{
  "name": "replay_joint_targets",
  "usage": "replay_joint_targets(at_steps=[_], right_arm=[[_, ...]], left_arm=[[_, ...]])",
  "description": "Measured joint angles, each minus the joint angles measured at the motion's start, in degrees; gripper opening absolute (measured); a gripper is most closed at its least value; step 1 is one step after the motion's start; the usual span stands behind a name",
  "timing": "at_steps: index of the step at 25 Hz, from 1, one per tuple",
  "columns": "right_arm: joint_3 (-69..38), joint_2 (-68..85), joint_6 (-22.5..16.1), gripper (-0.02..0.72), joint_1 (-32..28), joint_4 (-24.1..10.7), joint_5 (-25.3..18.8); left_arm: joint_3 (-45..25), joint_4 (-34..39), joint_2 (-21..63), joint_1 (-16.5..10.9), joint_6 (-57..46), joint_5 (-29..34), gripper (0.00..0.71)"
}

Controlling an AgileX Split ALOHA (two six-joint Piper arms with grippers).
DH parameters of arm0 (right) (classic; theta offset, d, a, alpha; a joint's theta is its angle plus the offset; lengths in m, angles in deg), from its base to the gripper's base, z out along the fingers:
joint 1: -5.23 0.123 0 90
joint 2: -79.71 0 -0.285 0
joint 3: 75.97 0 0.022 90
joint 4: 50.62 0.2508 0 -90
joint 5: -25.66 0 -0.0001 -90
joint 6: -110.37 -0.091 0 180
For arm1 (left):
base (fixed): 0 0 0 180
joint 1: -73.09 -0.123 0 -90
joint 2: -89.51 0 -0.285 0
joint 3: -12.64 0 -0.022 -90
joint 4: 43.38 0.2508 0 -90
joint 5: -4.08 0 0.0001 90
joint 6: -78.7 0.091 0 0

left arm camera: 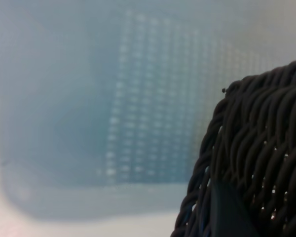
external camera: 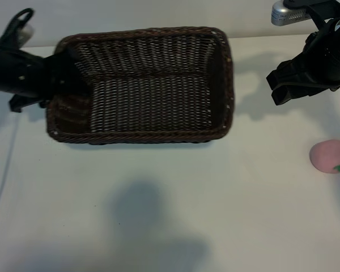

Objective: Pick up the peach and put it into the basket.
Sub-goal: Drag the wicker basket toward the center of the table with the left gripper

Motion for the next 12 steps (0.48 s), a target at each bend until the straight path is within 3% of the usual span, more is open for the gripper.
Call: replay_joint_targets(at_steps=[5,12], right_arm=[[0.0,0.0,0.0,0.595,0.0,0.0,0.0],[0.0,0.0,0.0,0.595,0.0,0.0,-0.1]], left_arm=[[3.1,0.0,-4.3,3.8,-2.3,-0.9,0.332],[6.5,0.0,-9.6,5.0,-4.3,-2.6,0.332]])
